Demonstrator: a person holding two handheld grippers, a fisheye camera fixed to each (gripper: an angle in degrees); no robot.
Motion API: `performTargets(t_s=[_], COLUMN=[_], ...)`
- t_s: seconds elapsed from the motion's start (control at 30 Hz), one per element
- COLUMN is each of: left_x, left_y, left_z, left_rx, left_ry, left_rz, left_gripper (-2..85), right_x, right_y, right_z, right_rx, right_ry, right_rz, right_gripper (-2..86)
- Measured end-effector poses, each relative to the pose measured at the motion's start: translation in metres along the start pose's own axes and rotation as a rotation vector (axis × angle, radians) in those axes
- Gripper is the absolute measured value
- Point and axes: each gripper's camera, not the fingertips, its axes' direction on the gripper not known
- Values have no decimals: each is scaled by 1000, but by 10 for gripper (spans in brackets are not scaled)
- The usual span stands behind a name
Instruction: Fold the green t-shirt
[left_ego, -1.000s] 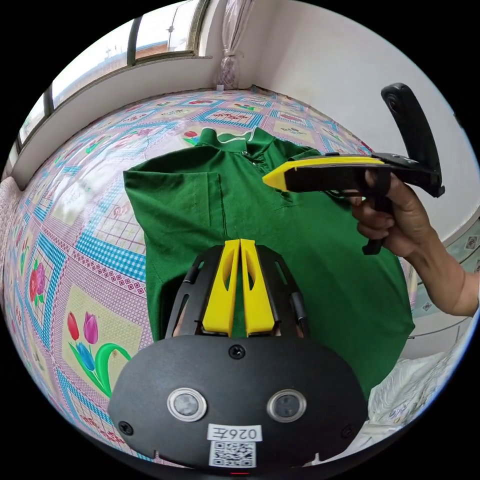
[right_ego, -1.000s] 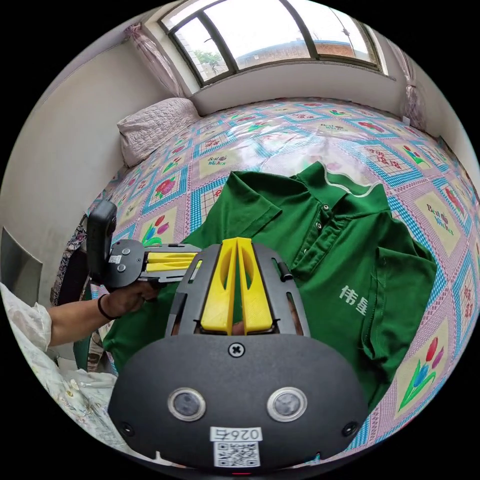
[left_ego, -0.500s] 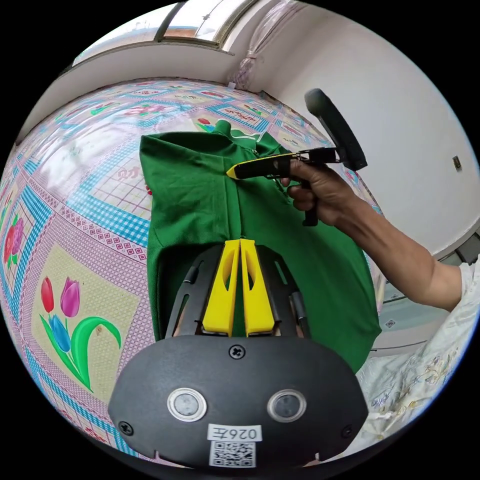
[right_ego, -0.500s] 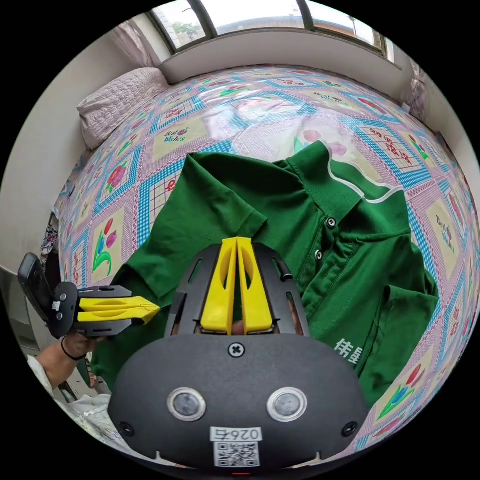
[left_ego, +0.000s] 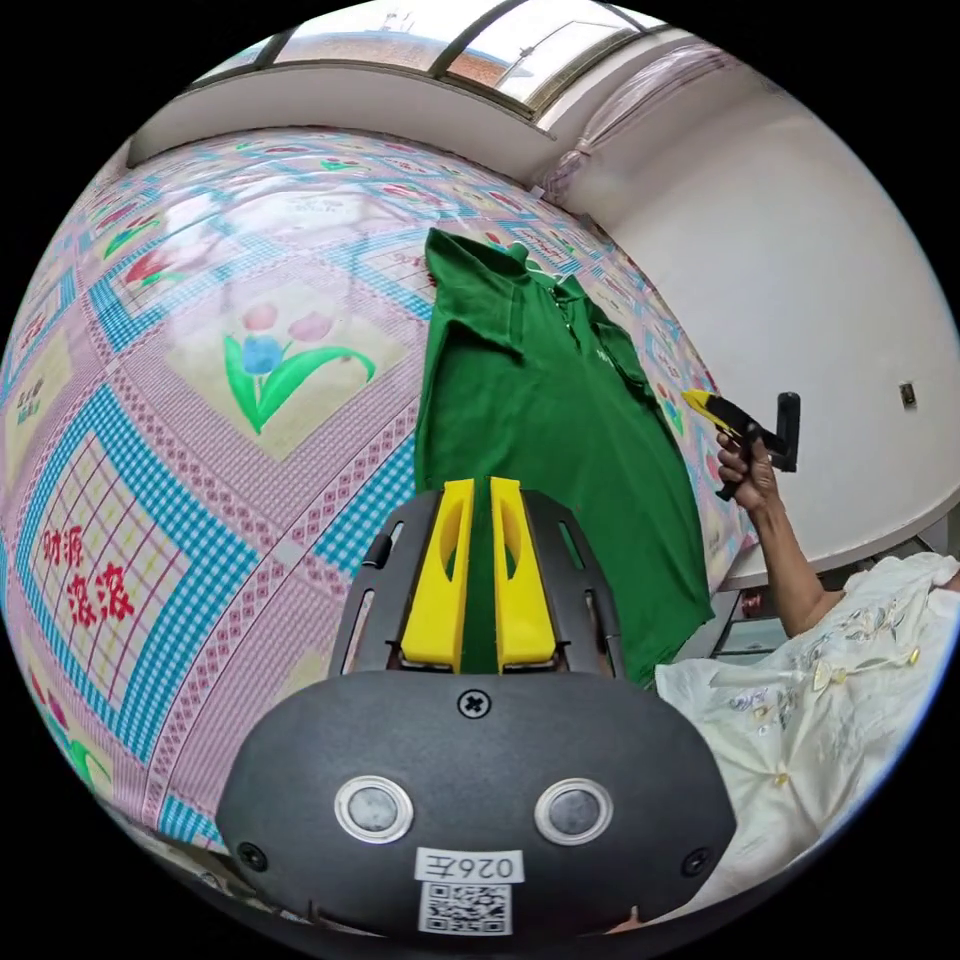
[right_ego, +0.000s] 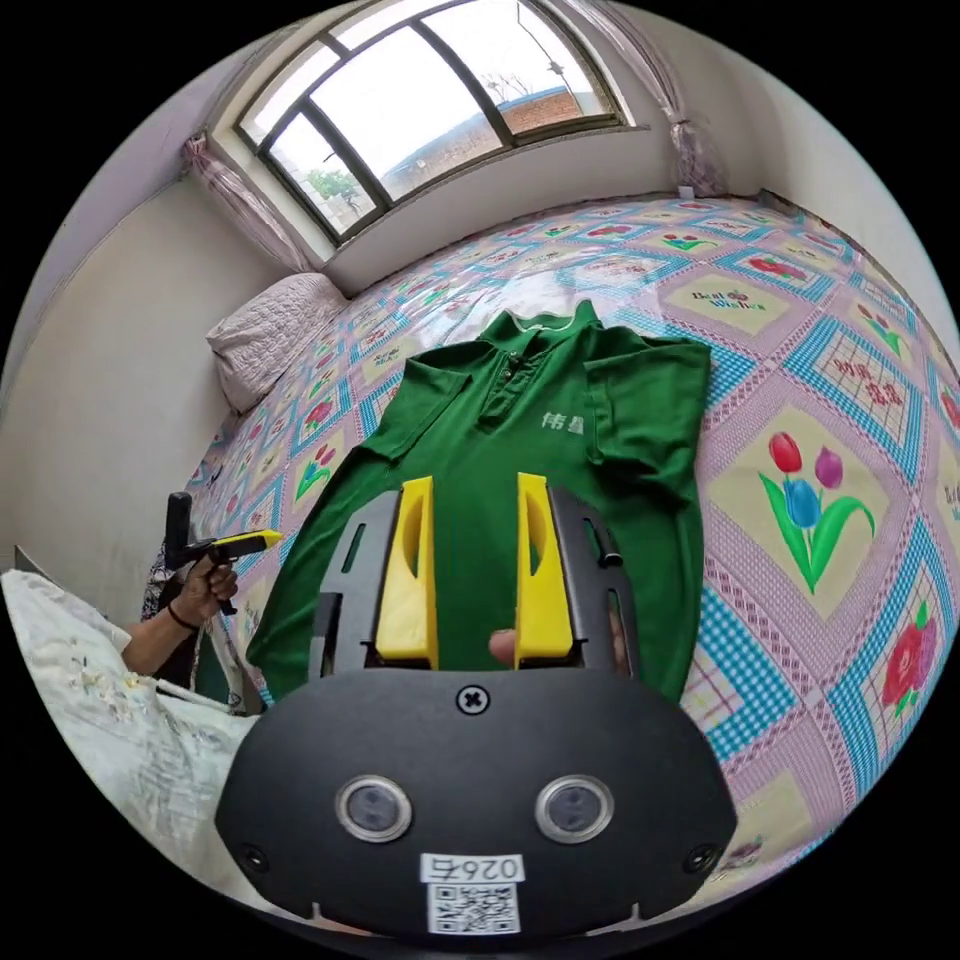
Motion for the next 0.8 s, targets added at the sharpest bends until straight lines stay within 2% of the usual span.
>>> performTargets(t_s=[0.13,0.2,0.33,0.6,0.8], left_x=[1,5,22,52,41], left_y=[62,80,97,97,108], left_z=[-11,-14,-7,1,-9], left_rx=[-107,-134,-248,-324,-278], left_ry=[-120,-133,-173,-237,-181], left_rz=[-44,-52,15,188,101], left_gripper=[80,93,117,167,177], right_x=[-6,-9,-18,-39,-45], right_y=[118,158,219,260,270], right_z=[-56,-72,-84,-69,-60], right_rx=[-93,-122,-167,-201,-210], right_ry=[264,319,329,341,332], right_rz=[65,120,215,220,230], right_gripper=[82,81,98,105,96])
